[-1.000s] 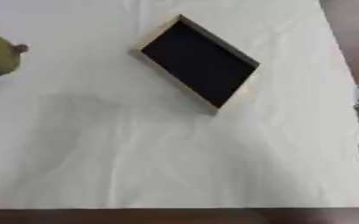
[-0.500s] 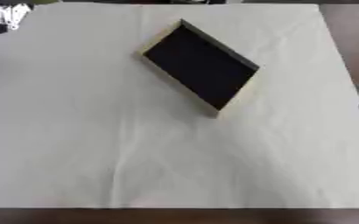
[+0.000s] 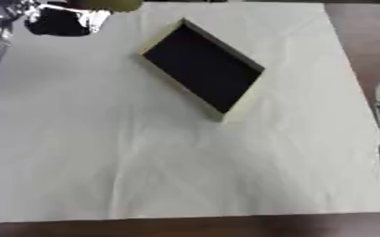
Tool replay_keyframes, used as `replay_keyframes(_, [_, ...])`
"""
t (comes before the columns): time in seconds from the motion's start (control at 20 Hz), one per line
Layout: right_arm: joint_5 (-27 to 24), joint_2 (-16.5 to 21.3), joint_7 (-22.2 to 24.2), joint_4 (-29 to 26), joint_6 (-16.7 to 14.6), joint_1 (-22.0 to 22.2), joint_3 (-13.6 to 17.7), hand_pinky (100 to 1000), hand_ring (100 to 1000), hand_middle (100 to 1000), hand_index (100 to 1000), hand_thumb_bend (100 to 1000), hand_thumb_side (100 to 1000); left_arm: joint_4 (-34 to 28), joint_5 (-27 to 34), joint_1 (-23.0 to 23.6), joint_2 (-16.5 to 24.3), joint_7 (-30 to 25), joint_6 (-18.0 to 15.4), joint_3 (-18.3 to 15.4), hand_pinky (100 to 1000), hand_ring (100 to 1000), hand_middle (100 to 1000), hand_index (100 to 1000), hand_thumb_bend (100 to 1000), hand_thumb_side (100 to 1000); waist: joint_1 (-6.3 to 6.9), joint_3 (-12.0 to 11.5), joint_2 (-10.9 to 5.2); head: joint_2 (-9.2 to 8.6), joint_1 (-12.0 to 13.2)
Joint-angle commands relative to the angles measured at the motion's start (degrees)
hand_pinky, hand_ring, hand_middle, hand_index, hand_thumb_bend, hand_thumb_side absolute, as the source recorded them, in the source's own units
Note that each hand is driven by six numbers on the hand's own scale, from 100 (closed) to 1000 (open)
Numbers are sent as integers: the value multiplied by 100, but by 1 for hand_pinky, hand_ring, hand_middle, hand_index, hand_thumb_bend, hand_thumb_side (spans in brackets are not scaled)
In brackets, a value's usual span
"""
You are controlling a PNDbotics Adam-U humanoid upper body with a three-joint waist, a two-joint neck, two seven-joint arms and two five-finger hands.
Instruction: Pick up objects on the table and place them in the box.
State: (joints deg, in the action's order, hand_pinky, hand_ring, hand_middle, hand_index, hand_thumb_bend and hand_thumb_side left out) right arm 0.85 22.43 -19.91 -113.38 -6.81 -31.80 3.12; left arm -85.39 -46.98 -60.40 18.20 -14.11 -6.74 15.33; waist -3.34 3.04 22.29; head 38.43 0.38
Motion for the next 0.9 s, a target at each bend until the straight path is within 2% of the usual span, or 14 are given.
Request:
replay_keyframes(0.05, [-86, -66, 63, -121, -34, -149, -10, 841, 703, 633, 727, 100, 600, 410, -351, -228, -265, 143, -121, -34, 627, 612, 532, 639, 100, 100, -37, 73, -105, -100, 143])
replay_keyframes(0.35, [-155, -236, 102, -121, -31, -214, -29, 841, 703, 633, 726, 100, 604, 1113, -689, -373, -648, 255, -314, -3, 632, 616, 536, 646, 100, 100, -143, 241, -73, -151, 279])
replay_keyframes(0.55, [-178, -316, 112, -121, -29, -238, -35, 841, 703, 633, 726, 100, 603, 1393, -941, -375, -795, 324, -310, -28, 637, 620, 541, 653, 100, 100, -196, 300, -72, -172, 326])
replay_keyframes(0.9, [-176, -332, 103, -121, -10, -196, -26, 841, 704, 632, 725, 100, 612, 1839, -1572, -218, -868, 296, -449, 2, 696, 665, 581, 699, 142, 100, -192, 289, -70, -196, 323])
